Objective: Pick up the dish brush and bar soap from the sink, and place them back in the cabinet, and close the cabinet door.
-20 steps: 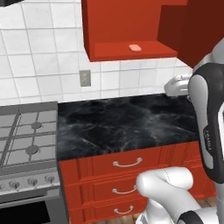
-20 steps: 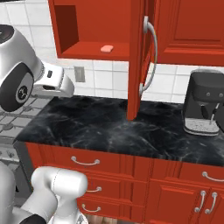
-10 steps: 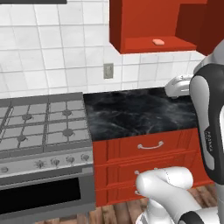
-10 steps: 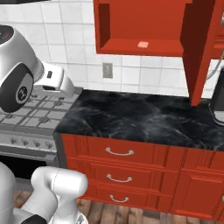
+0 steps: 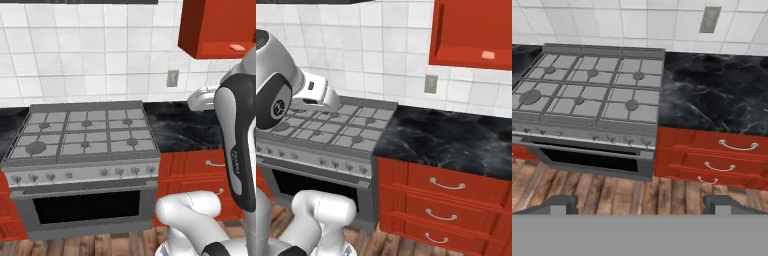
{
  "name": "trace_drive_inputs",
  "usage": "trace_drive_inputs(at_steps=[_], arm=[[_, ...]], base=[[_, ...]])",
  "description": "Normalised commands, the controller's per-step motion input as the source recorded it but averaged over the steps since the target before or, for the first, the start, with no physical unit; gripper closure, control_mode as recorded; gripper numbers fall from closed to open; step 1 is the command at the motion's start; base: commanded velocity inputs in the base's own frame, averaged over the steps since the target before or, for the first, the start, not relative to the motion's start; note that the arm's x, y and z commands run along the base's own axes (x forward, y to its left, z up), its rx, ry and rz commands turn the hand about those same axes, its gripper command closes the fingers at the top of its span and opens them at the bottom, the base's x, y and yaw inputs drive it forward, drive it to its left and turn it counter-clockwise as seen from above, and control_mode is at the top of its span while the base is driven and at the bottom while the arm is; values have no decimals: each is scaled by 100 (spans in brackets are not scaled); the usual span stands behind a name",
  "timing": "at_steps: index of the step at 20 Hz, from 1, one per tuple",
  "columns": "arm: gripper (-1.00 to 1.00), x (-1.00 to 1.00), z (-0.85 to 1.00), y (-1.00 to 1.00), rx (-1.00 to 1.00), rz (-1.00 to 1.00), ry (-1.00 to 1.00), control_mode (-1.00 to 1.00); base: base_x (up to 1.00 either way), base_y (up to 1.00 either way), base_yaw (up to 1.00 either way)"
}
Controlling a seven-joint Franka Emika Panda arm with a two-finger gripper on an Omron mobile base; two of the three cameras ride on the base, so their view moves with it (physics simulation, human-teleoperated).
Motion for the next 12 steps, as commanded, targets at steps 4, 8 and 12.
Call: trace_drive_inputs(at_steps=[4,8,12], arm=[[-100,0,0,0,0,0,0,100],[-100,0,0,0,0,0,0,100],[-100,0,0,0,0,0,0,100]], base=[[-14,62,47],[-23,53,49],[-34,54,53]])
